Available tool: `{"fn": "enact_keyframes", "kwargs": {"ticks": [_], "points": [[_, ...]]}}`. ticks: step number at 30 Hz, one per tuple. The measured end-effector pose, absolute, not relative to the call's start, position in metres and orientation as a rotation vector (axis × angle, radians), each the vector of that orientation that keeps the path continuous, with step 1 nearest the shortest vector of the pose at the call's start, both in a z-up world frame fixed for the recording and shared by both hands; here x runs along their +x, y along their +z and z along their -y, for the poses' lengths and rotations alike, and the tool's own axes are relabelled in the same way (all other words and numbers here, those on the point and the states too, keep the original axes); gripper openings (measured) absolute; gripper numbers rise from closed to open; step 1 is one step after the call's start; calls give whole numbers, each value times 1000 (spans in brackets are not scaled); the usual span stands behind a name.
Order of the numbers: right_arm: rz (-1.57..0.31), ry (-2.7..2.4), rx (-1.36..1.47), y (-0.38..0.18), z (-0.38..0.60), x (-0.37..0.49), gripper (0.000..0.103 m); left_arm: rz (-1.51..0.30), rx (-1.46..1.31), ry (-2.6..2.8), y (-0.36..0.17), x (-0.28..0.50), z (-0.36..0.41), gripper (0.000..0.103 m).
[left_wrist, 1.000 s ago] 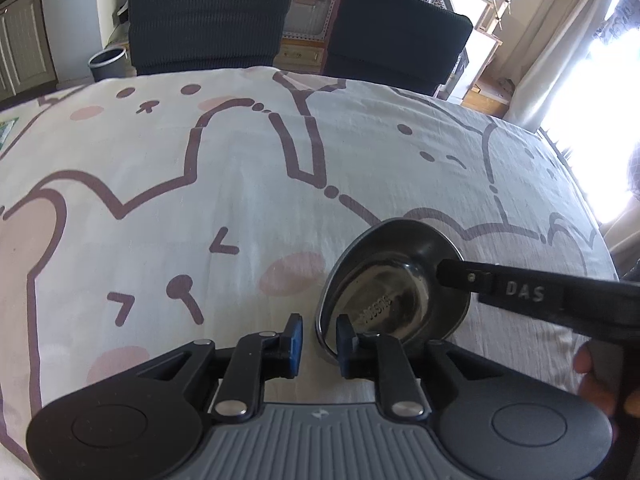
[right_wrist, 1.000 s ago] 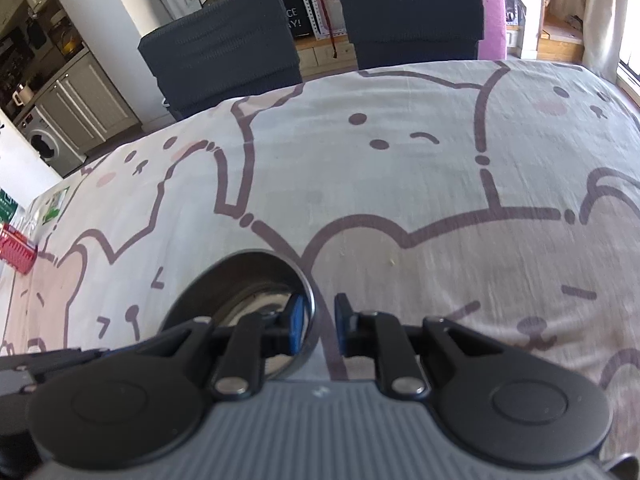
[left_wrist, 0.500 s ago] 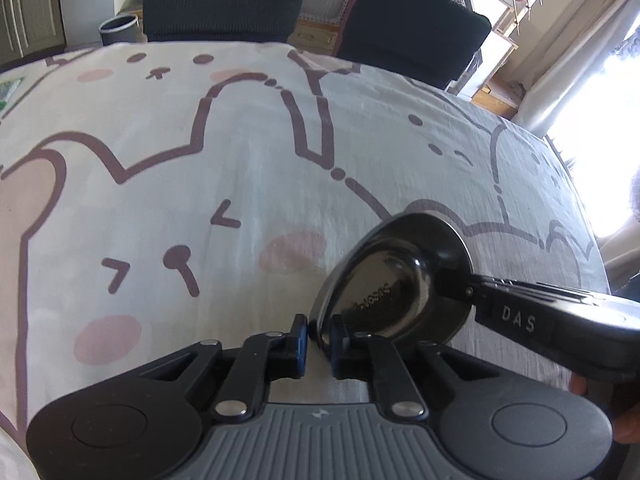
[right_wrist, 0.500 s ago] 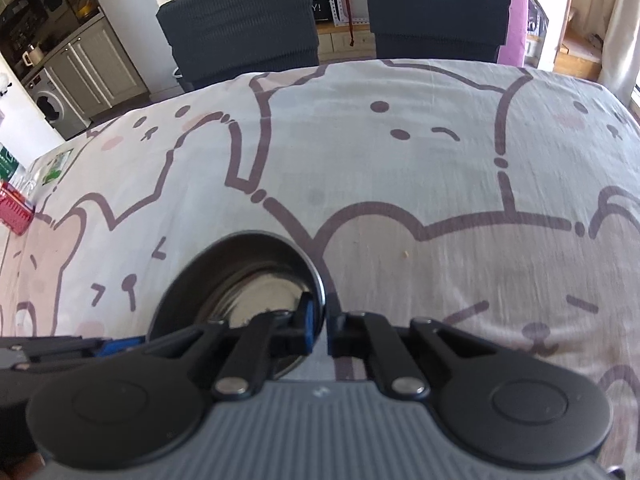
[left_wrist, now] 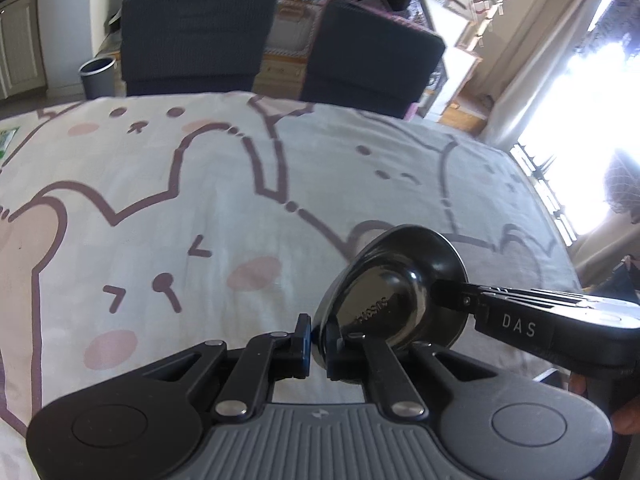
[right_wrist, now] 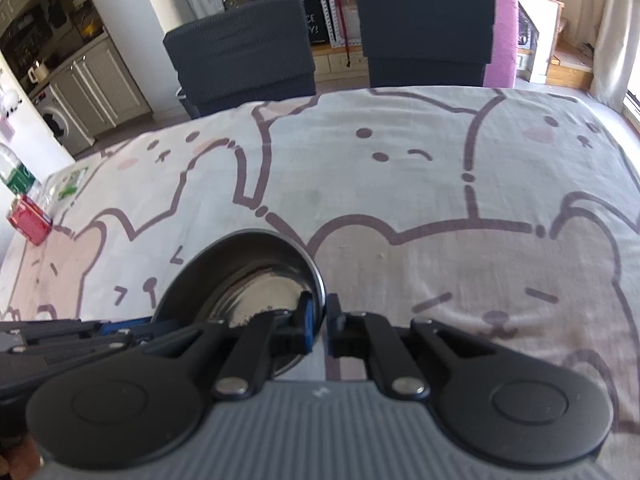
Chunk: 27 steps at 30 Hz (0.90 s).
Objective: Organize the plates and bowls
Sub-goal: 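Lift the oval steel bowl with both tools and carry it over the tray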
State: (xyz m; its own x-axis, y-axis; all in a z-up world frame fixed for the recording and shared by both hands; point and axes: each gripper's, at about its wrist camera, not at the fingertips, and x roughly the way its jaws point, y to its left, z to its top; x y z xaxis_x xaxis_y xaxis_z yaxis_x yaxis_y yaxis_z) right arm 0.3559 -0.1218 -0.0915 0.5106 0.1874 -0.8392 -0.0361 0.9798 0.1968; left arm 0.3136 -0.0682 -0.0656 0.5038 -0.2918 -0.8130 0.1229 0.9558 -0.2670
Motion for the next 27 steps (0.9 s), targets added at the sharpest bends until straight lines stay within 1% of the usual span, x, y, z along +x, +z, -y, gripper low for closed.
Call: {"fn": "enact_keyframes", "kwargs": {"ticks": [5, 13, 22, 27], "points": [[-994, 122, 174, -70, 139, 331, 8, -984, -180, -304, -49, 294, 82, 8], [-966, 70, 171, -50, 172, 285, 8, -981, -170, -394, -37, 268, 118, 8], [-969, 4, 198, -46, 218, 248, 8, -1006, -154, -477, -41, 252, 158, 7], [-995, -14, 182, -52, 232, 237, 7, -1034, -129, -512, -48, 248, 176, 5]]}}
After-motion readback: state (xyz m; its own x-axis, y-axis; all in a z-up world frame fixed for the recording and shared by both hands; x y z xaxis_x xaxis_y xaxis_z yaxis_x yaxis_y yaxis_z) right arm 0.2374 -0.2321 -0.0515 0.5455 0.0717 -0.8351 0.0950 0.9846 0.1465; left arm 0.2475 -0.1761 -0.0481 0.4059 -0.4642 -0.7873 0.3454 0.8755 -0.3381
